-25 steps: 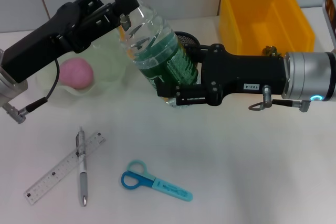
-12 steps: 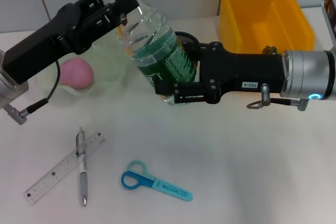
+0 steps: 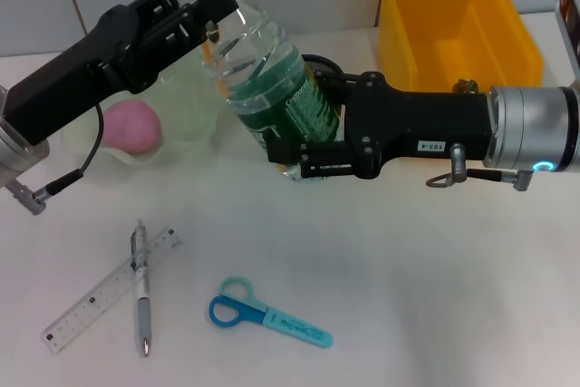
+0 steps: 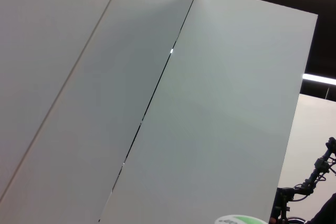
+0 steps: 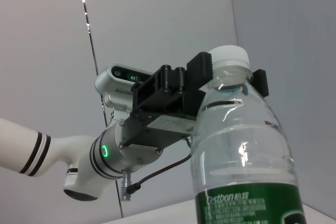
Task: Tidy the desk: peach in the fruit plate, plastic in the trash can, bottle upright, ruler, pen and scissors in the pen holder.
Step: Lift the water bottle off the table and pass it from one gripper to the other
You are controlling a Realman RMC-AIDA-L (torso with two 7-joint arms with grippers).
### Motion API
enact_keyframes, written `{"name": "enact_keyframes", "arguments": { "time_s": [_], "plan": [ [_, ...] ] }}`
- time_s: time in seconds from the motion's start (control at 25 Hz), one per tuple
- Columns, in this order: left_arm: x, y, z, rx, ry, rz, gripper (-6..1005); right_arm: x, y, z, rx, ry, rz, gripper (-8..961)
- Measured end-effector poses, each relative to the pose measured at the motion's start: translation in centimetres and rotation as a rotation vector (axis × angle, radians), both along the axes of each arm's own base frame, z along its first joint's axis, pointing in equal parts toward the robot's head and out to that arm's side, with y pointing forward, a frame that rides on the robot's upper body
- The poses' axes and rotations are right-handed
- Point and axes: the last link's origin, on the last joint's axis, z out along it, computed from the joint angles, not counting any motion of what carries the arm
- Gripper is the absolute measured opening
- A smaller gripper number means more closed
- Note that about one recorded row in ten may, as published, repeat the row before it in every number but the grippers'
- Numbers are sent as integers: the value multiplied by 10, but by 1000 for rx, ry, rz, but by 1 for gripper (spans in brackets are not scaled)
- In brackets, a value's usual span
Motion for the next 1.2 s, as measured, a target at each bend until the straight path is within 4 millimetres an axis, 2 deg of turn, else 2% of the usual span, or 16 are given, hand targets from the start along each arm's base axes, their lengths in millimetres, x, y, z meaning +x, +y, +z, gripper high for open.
{"name": "enact_keyframes", "arguments": {
  "time_s": [0.32,0.56,1.2],
  "plan": [
    [0,1,0,3,-5,3,521,0,0,0,1,2,2,746],
    [0,1,1,5,-8,4,438,-1,0,1,3,7,2,745],
    [0,1,1,6,-10,3,438,-1,1,1,2,3,4,743]
  ]
}}
